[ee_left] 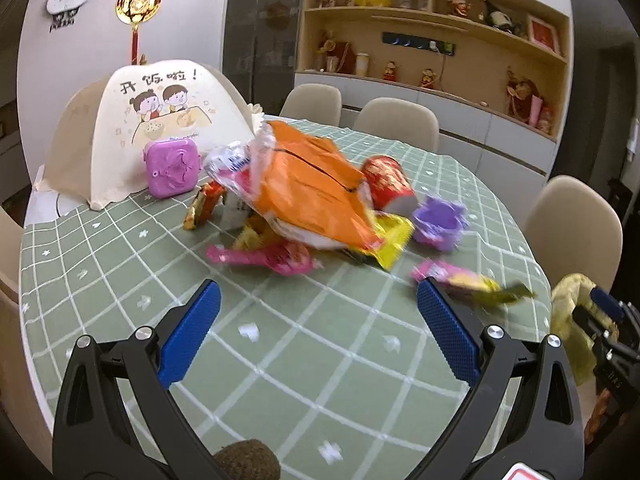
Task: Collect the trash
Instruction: 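Grasp the orange chip bag with the left gripper while the right tool approaches the table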
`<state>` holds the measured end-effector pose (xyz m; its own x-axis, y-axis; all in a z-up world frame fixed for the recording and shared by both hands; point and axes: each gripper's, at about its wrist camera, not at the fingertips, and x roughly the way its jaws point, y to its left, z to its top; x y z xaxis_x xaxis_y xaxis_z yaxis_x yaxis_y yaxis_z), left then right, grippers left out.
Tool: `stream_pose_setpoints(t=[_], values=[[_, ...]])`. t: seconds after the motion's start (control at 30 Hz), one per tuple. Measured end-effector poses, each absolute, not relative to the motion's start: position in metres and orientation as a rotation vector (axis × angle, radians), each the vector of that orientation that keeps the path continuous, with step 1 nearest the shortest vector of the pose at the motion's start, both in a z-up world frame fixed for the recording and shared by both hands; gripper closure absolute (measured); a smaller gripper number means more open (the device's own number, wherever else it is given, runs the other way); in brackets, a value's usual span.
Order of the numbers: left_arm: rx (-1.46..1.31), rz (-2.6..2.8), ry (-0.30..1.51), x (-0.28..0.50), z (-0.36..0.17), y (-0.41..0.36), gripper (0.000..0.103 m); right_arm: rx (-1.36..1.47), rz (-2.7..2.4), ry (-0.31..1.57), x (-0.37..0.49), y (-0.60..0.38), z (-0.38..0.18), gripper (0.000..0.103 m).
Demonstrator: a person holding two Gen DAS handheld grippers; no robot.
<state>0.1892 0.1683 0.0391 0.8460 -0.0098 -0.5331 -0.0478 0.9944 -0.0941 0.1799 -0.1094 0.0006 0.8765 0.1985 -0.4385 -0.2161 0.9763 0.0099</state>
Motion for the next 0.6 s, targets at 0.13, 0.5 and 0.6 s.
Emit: stream_pose_setpoints(t=[0.13, 0.5, 0.6], values=[[-0.167, 0.018, 0.529, 0.222, 0.054, 0.195, 0.014, -0.060, 0.234, 0.476, 0.200, -0.100, -0.002, 0.043], [-0.302, 0.010, 0.688, 0.281, 0.047, 0.225, 0.079, -0.034, 0.329, 0.510, 0.237, -0.093, 0.021, 0.043], [-0.252, -0.036, 0.687, 0.251, 0.047, 0.220, 0.080, -0.088, 0.381, 0.521, 0.247, -0.080, 0.026, 0.043]])
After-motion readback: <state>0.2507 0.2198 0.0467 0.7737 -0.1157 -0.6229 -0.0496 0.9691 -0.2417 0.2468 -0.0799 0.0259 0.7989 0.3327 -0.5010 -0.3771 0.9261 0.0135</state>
